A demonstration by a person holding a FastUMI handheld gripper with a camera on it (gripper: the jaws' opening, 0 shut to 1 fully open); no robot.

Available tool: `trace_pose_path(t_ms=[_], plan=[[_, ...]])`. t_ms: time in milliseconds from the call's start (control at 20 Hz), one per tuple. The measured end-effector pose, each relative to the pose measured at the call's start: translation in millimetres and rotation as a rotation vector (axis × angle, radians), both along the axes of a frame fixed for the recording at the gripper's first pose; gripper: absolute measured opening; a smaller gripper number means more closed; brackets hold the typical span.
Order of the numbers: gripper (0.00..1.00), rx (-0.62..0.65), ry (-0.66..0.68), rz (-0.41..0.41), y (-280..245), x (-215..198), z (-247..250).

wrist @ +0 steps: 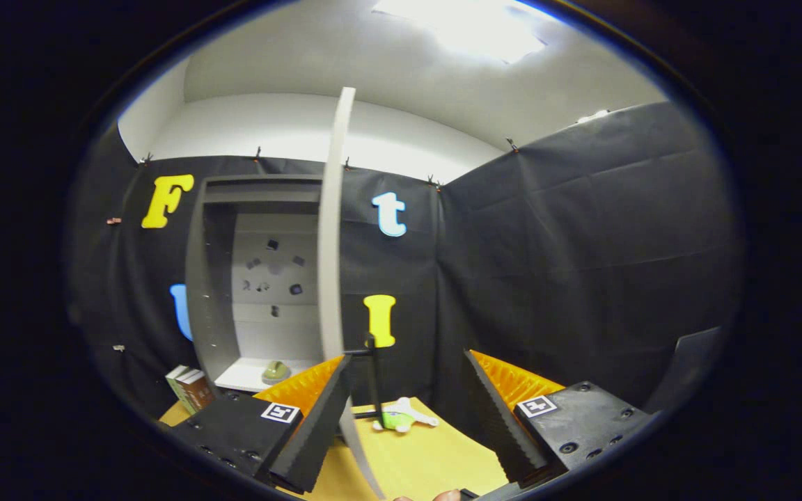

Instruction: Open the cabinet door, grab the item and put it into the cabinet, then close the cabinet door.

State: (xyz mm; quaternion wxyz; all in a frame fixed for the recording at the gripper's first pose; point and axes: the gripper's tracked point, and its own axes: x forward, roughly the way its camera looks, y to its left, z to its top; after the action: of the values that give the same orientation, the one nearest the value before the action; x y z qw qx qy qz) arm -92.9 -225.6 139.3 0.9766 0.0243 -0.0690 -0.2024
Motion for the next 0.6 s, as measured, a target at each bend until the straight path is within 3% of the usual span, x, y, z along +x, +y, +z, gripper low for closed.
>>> trace_pose_path(t_ms=[200, 450, 600], plan=[[0.98, 0.002, 0.082, -0.057, -35.3, 22.9, -30.6], [0.98, 0.019, 0.16, 0.005, -24.6, 44.8, -54.2], [0.95, 0.05, 0.158, -0.001, -19.5, 45.9, -56.1]])
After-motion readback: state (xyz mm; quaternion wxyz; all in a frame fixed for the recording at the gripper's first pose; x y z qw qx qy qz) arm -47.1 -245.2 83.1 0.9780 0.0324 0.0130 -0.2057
